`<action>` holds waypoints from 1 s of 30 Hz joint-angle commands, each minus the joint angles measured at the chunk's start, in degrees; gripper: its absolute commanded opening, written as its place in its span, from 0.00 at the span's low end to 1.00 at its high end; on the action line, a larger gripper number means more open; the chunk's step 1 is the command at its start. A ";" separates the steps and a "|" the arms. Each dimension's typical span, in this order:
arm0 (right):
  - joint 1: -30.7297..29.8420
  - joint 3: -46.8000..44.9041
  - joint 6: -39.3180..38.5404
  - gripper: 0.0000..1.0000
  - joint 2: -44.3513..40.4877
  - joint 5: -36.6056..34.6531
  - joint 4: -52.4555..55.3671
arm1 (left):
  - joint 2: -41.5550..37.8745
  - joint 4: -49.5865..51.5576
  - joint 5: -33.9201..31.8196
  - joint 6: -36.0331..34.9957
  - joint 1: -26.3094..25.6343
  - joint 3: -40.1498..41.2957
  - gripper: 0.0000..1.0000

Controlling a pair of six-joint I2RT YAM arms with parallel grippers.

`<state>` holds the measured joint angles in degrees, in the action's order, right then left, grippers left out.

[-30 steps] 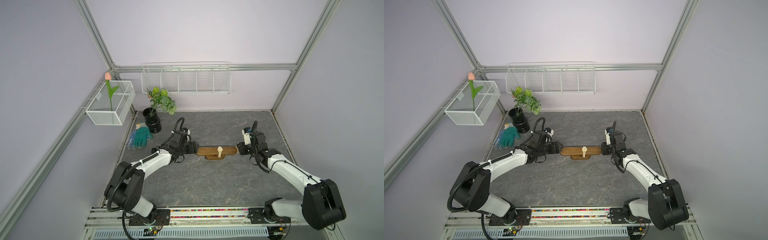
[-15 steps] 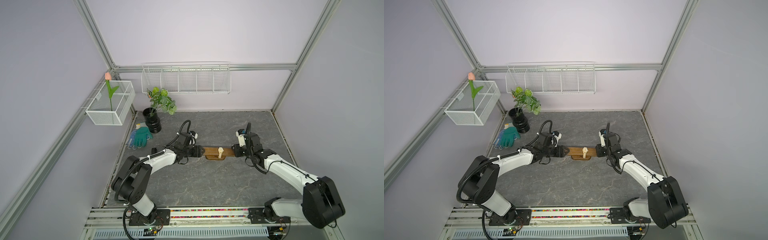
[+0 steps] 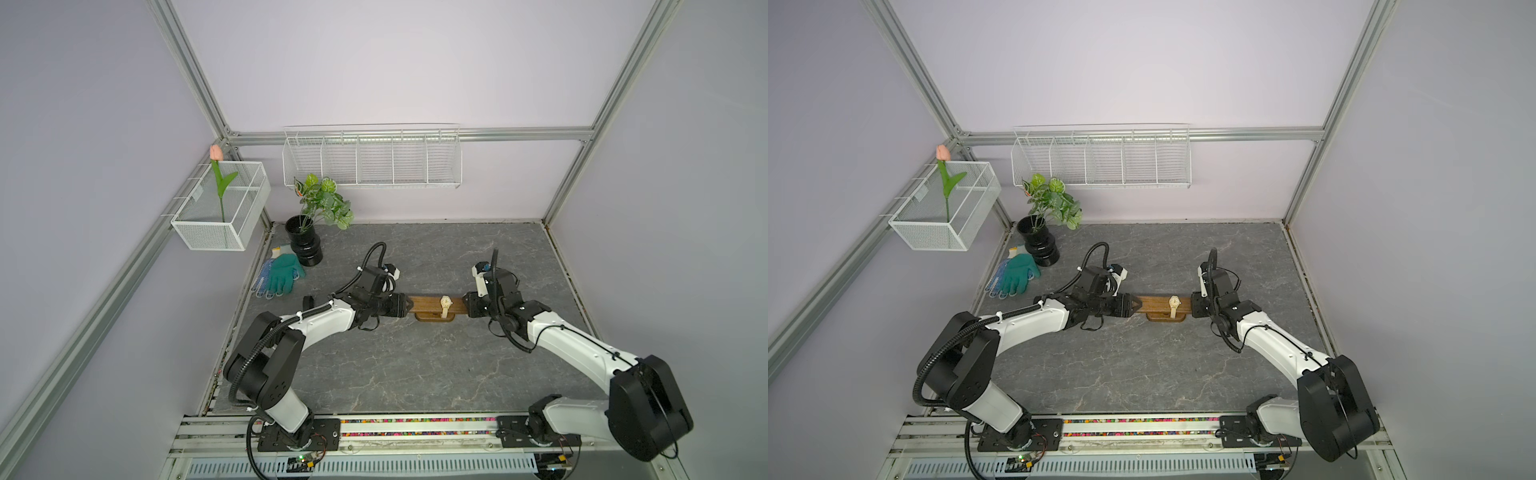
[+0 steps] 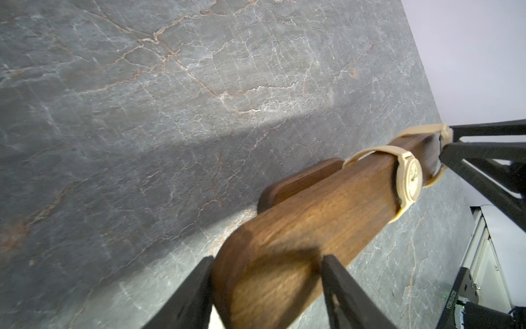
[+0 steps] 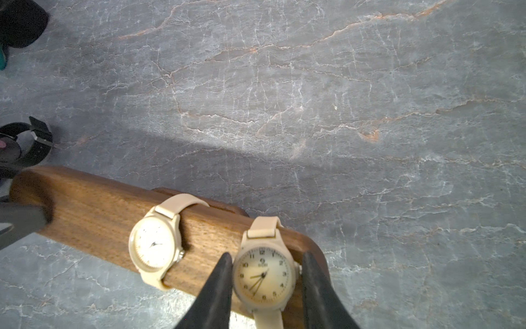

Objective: Place watch on stand
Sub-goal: Place the watch on the stand.

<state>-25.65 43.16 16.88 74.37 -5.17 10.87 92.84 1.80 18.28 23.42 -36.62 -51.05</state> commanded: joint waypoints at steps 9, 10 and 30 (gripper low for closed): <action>-3.00 0.34 3.42 0.30 0.73 -1.05 1.05 | -3.36 -6.46 -0.74 1.88 -1.17 3.35 0.61; -3.30 0.52 3.63 0.30 0.84 -1.07 1.17 | -3.28 -6.54 -0.86 1.89 -1.19 3.43 0.61; -4.97 1.82 4.41 0.50 1.89 1.37 1.23 | -3.23 -6.69 -2.07 1.55 -1.45 4.47 0.61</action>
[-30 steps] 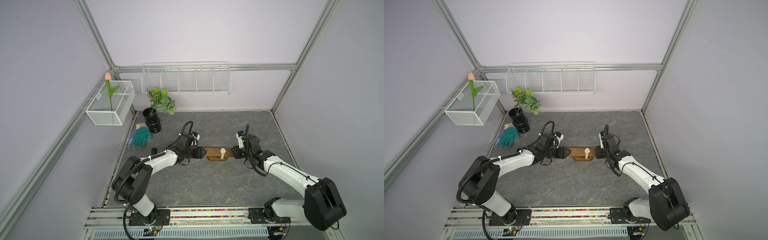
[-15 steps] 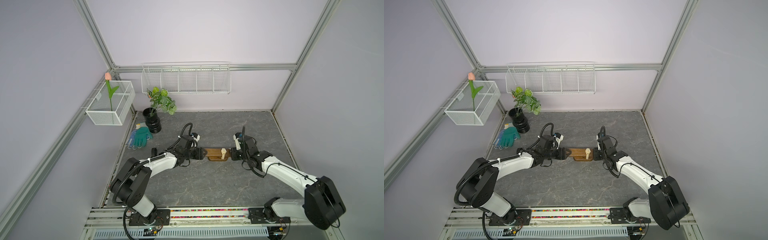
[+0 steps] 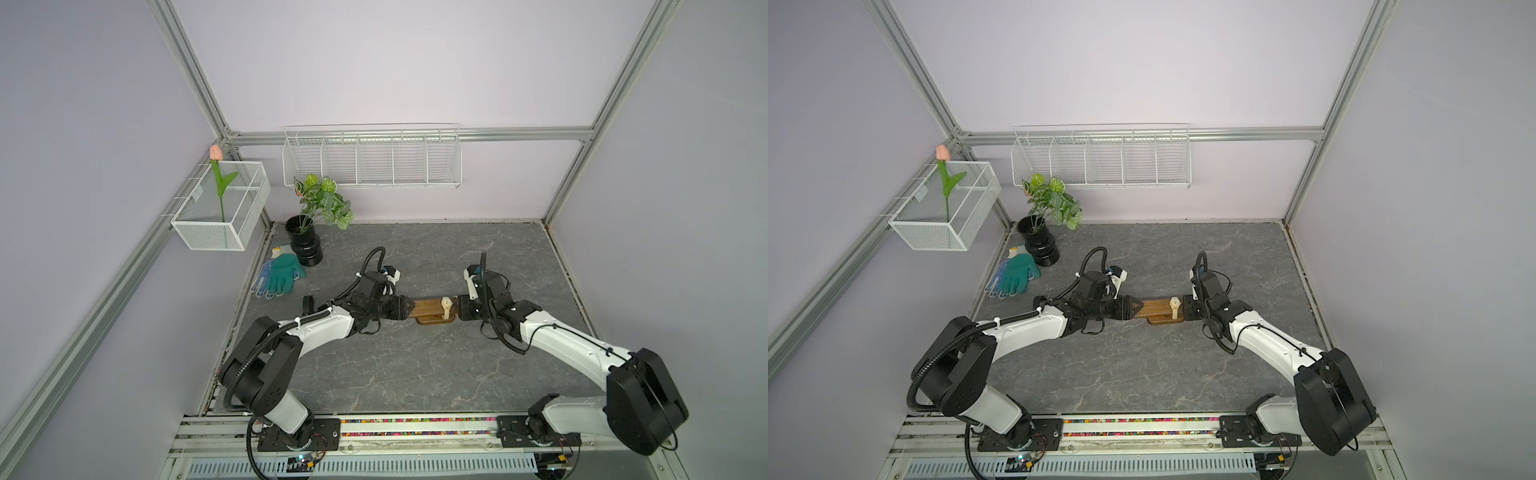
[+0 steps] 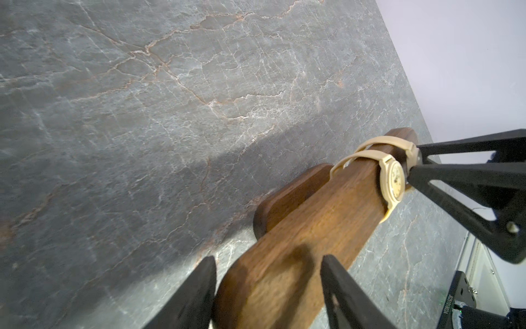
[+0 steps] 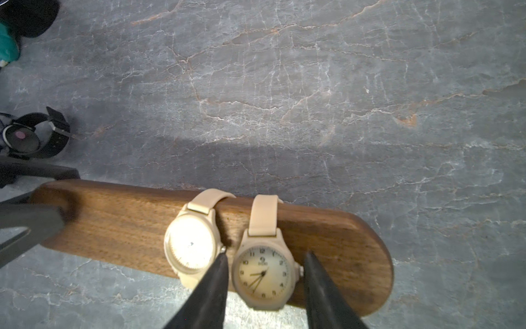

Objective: Place watch on stand
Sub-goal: Place the watch on the stand.

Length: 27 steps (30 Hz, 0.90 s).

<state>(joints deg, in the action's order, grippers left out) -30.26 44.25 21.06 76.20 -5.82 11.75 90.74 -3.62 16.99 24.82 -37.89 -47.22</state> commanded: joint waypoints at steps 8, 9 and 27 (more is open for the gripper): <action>2.14 -0.50 -0.06 0.54 -2.66 2.04 1.66 | -1.53 -0.66 -1.60 -0.29 -0.26 1.08 0.62; 2.19 -0.44 -0.37 0.54 -2.80 1.66 1.99 | -1.53 -0.60 -1.70 -0.35 -0.23 1.08 0.62; 1.80 0.92 0.97 0.35 0.59 2.90 0.79 | -1.39 -1.06 -1.04 0.11 -0.27 1.08 0.62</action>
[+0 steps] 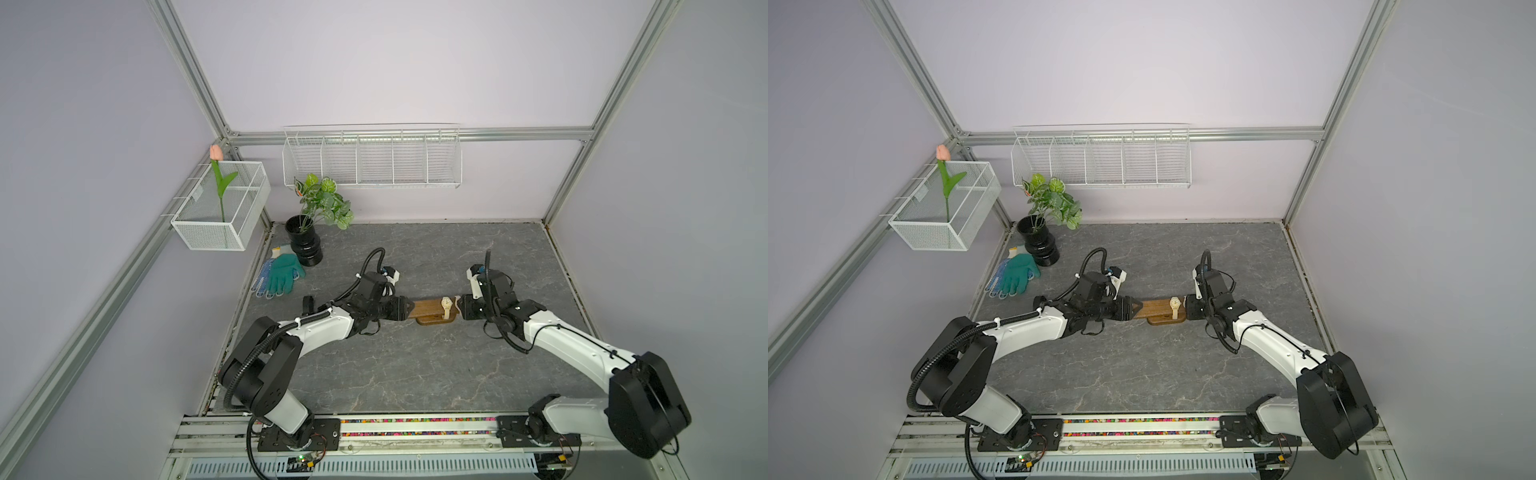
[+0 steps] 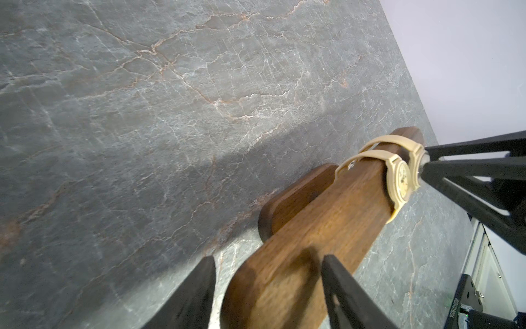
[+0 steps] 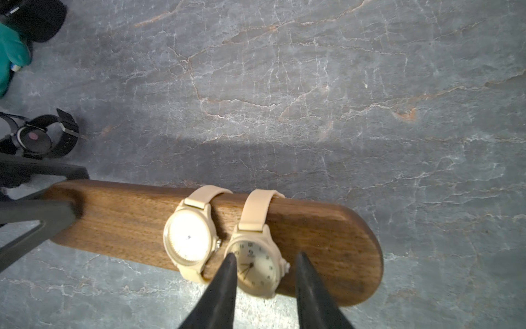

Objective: Place watch on stand
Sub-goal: Place the watch on the stand.

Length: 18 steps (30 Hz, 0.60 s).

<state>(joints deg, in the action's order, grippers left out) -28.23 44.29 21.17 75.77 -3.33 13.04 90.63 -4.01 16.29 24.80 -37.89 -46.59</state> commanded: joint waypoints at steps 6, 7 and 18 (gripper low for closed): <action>-0.87 1.32 2.70 0.34 1.75 0.83 -1.25 | -1.48 -0.88 -0.30 0.12 -0.23 0.80 0.62; -0.91 1.32 3.12 0.34 1.92 1.08 -1.34 | -1.51 -1.00 -0.27 0.14 -0.25 0.88 0.62; -0.96 1.23 6.60 0.39 2.20 -0.01 -1.23 | -2.86 -1.10 -1.48 0.62 -0.24 1.46 0.63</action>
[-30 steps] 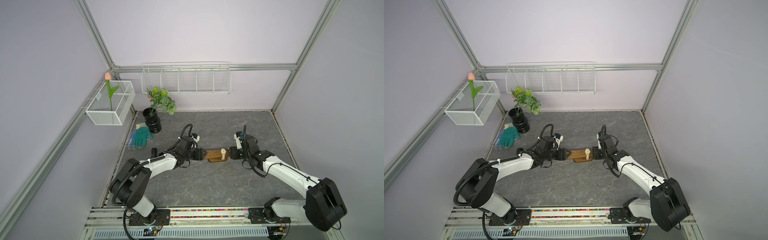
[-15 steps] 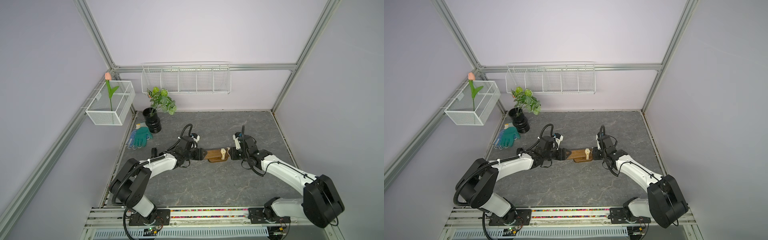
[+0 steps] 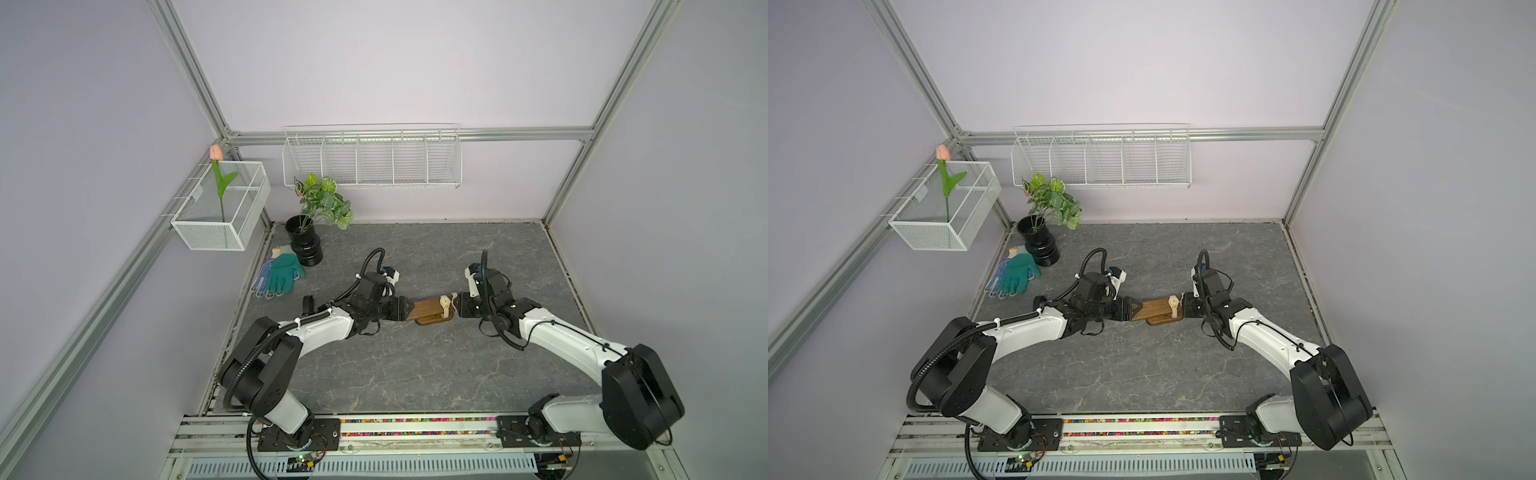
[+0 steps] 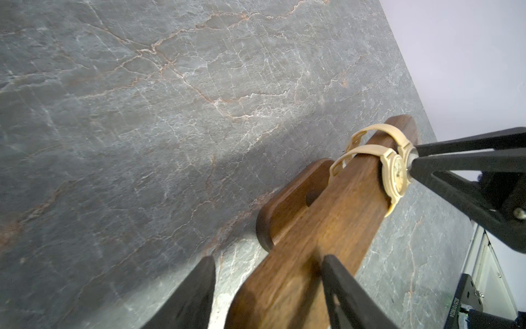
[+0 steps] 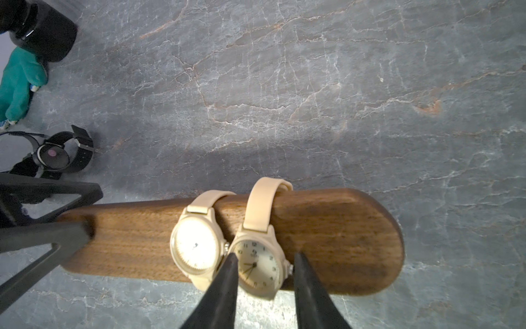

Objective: Place watch on stand
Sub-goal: Place the watch on the stand.

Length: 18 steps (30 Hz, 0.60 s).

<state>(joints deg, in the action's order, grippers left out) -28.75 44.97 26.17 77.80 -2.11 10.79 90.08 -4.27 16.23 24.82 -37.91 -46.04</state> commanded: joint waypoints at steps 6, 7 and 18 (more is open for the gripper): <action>-0.35 1.25 -1.02 0.52 -5.30 -5.06 5.87 | -4.14 1.22 -5.72 2.02 -0.23 0.65 0.67; -0.29 1.43 -1.60 0.55 -6.26 -5.64 6.81 | -4.88 2.05 -7.41 2.43 -0.19 0.69 0.69; 0.70 -0.25 -8.70 0.97 -17.92 -12.38 10.39 | -19.05 13.86 -26.95 7.12 1.29 3.74 0.87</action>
<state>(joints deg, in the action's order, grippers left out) -28.47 45.36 20.53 62.78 -11.42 20.05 74.50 3.84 -3.66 30.15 -37.34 -43.48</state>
